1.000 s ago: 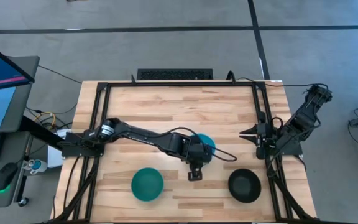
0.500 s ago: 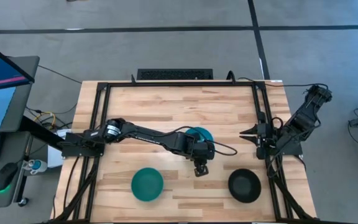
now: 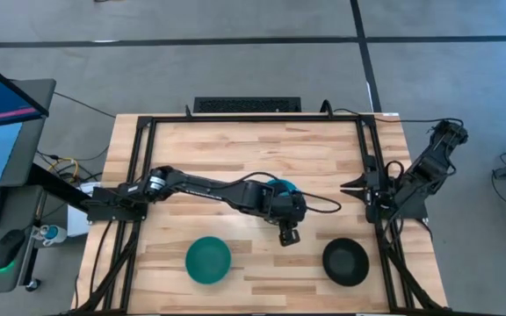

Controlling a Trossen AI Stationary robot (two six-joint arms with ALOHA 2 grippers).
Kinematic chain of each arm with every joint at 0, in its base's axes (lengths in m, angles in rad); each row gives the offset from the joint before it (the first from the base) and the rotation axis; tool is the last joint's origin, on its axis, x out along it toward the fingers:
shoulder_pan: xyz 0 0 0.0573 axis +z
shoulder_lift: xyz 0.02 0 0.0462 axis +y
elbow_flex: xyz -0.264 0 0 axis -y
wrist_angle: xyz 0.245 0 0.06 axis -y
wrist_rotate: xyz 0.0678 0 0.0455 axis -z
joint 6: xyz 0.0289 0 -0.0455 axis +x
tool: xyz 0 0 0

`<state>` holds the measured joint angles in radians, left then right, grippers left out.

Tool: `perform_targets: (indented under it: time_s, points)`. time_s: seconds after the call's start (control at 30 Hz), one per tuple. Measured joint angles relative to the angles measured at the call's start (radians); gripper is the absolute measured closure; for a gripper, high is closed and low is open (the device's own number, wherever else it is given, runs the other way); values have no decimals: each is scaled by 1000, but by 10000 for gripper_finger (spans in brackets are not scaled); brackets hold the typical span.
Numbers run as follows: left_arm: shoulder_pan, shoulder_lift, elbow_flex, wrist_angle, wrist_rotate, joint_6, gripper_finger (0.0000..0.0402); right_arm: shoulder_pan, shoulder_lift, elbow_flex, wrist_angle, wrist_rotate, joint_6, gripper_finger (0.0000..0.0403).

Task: Nest bowls inside each other
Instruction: Stack the black bowl on the blue bowl

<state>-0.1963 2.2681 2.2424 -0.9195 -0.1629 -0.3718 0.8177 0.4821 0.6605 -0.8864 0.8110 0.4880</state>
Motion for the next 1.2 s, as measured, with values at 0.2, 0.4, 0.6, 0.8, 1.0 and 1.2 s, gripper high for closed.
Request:
perform_targets:
  time_s: [0.2,0.4,0.6,0.8,1.0,1.2]
  points:
    - [-36,-4,116,-344,46,-76,297,0,3,0,31,-160,-68,321]
    - [-106,-102,84,-346,-52,-237,297,3,-7,0,58,-339,-131,321]
    - [-188,-198,84,-404,-427,-396,297,38,22,-1,61,-425,-125,321]
    - [-210,-261,84,-508,-532,-527,297,60,119,-12,53,-500,-100,321]
    - [-210,-272,84,-566,-535,-523,297,38,265,-11,-136,-572,11,321]
    - [-210,-272,84,-604,-535,-515,297,31,311,-12,-55,-656,29,321]
